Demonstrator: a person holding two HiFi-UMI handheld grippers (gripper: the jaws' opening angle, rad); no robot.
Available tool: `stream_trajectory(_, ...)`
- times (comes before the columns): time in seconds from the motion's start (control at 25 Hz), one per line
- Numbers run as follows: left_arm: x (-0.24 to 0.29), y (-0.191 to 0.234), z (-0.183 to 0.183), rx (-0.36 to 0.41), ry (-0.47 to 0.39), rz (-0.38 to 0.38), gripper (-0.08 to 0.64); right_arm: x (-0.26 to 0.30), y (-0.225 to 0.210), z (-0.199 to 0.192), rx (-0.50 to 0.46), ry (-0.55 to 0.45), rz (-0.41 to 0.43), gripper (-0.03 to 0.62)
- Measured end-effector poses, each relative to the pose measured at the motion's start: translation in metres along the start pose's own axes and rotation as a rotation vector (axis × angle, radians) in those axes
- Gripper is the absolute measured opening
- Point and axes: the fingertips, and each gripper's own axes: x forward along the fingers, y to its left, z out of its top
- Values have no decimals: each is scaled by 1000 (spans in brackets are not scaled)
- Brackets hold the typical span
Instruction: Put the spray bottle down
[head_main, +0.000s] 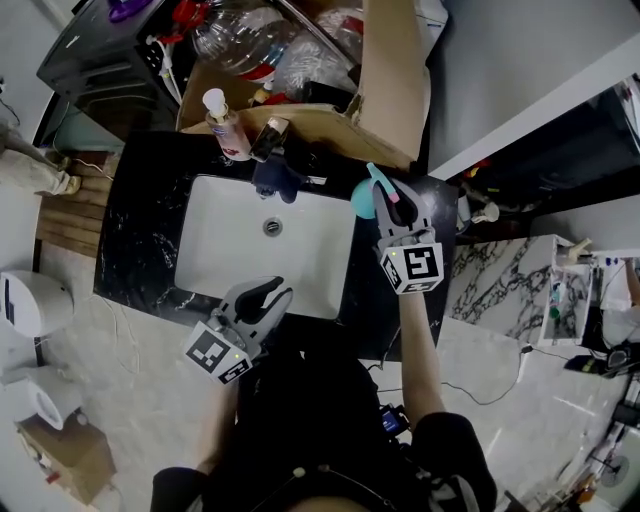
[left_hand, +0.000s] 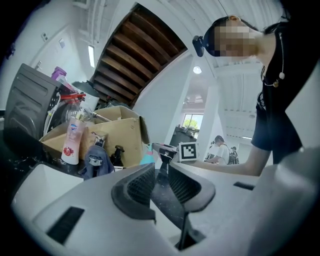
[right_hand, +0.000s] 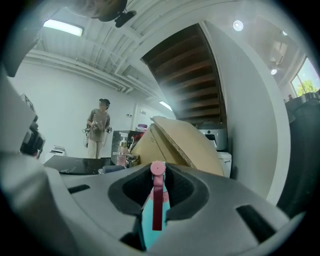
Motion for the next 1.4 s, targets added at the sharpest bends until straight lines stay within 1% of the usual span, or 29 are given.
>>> stream_trajectory(0.28, -2, 11, -2, -19, 15, 52, 71, 35, 1, -10, 28, -8, 61, 66)
stream_trajectory(0.44, -3, 16, -4, -28, 23, 78, 71, 48, 1, -13, 62, -30, 90, 66)
stream_trajectory(0.68, 3, 16, -7, -23, 40, 75, 71, 58, -5, -14, 70, -46, 105, 67)
stream_trajectory(0.92, 4, 16, -5, -20, 37, 76, 71, 61, -6, -17, 62, -16, 120, 70)
stream_trajectory(1.04, 4, 16, -3, -15, 34, 74, 71, 61, -5, -18, 80, -3, 131, 87)
stream_trajectory(1.08, 4, 16, -2, -12, 34, 73, 71, 60, -5, -18, 86, 1, 130, 103)
stream_trajectory(1.16, 4, 18, -1, -3, 34, 73, 71, 58, -6, -18, 93, 5, 123, 158)
stream_trajectory(1.2, 4, 18, 0, 1, 34, 73, 71, 56, -7, -17, 93, 7, 119, 168)
stream_trajectory(1.4, 5, 19, 6, 25, 21, 60, 71, 31, -13, -11, 60, 28, 75, 179)
